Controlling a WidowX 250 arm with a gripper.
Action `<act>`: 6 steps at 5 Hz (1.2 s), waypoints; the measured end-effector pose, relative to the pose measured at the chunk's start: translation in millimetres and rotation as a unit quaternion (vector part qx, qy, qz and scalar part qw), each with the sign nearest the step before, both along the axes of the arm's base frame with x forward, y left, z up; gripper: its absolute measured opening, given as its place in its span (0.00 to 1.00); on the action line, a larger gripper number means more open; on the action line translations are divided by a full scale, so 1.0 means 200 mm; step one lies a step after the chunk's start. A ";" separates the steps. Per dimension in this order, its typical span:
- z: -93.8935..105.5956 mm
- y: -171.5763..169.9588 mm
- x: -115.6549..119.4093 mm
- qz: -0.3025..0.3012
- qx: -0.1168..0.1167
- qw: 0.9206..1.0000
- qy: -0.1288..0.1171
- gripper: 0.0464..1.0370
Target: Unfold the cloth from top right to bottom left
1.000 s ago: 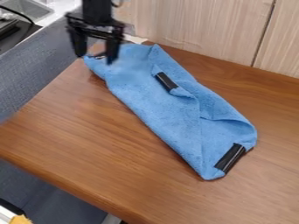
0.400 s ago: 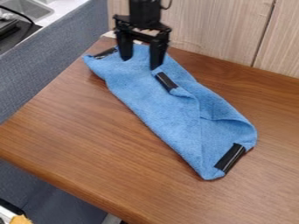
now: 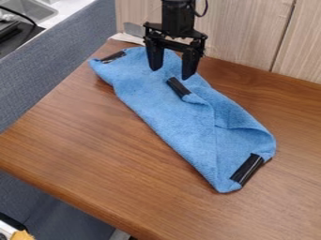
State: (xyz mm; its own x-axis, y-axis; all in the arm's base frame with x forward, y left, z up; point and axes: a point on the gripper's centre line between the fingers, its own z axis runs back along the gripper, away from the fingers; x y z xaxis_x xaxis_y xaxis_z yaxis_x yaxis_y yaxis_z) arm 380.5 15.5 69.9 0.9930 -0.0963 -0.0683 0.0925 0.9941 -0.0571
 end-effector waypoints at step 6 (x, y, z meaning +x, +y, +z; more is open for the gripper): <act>-0.15 0.04 0.07 -0.004 0.030 0.999 0.020 0.18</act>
